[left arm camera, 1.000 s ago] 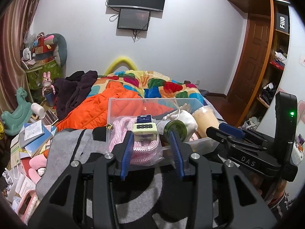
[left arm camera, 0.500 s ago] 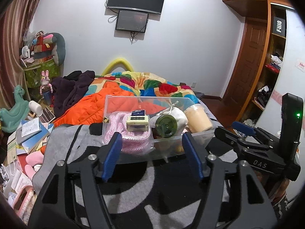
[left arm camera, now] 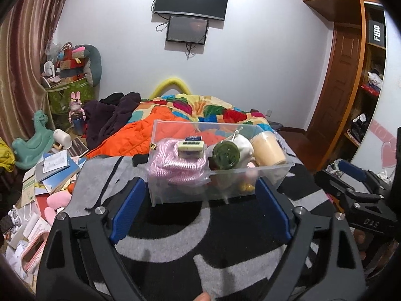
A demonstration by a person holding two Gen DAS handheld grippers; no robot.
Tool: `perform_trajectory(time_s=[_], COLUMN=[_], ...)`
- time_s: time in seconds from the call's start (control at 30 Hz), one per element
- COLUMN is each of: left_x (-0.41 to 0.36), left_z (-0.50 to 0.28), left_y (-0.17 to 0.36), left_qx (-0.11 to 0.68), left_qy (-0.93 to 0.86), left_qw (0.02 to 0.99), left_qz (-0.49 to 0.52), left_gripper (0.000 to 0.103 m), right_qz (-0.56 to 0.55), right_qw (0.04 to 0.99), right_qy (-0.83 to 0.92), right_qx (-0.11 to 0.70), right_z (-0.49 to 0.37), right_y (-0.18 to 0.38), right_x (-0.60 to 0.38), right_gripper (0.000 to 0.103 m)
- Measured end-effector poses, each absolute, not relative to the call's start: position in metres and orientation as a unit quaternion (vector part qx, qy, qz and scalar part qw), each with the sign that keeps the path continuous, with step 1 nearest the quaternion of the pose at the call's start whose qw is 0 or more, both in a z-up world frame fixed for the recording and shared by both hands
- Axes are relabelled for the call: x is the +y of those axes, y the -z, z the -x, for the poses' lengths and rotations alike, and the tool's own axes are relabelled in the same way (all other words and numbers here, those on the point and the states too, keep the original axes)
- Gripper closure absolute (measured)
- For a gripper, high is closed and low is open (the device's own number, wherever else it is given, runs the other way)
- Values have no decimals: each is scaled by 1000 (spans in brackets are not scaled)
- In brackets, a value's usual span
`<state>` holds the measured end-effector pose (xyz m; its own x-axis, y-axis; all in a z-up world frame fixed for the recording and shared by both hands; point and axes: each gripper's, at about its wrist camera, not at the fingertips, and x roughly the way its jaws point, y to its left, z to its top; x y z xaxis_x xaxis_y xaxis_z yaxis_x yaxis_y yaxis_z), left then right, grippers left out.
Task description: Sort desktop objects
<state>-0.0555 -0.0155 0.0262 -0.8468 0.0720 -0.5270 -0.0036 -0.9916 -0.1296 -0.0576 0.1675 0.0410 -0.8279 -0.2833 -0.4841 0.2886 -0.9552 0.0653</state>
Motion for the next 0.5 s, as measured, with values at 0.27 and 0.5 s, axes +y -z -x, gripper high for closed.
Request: perform_trajectory(time_s=[0.27, 0.5], left_x=[-9, -4], left_z=[40, 29], left_y=[-21, -20], left_qx=[-63, -62], left_qy=[-959, -962], left_qw=[10, 12], left_qz=[276, 266], left_gripper=[11, 10], right_qz=[-253, -252], right_qw=[159, 158], right_qy=[954, 955], right_qx=[10, 7], right_z=[43, 36], right_y=[-38, -33], right_x=[168, 170], right_gripper=[2, 2])
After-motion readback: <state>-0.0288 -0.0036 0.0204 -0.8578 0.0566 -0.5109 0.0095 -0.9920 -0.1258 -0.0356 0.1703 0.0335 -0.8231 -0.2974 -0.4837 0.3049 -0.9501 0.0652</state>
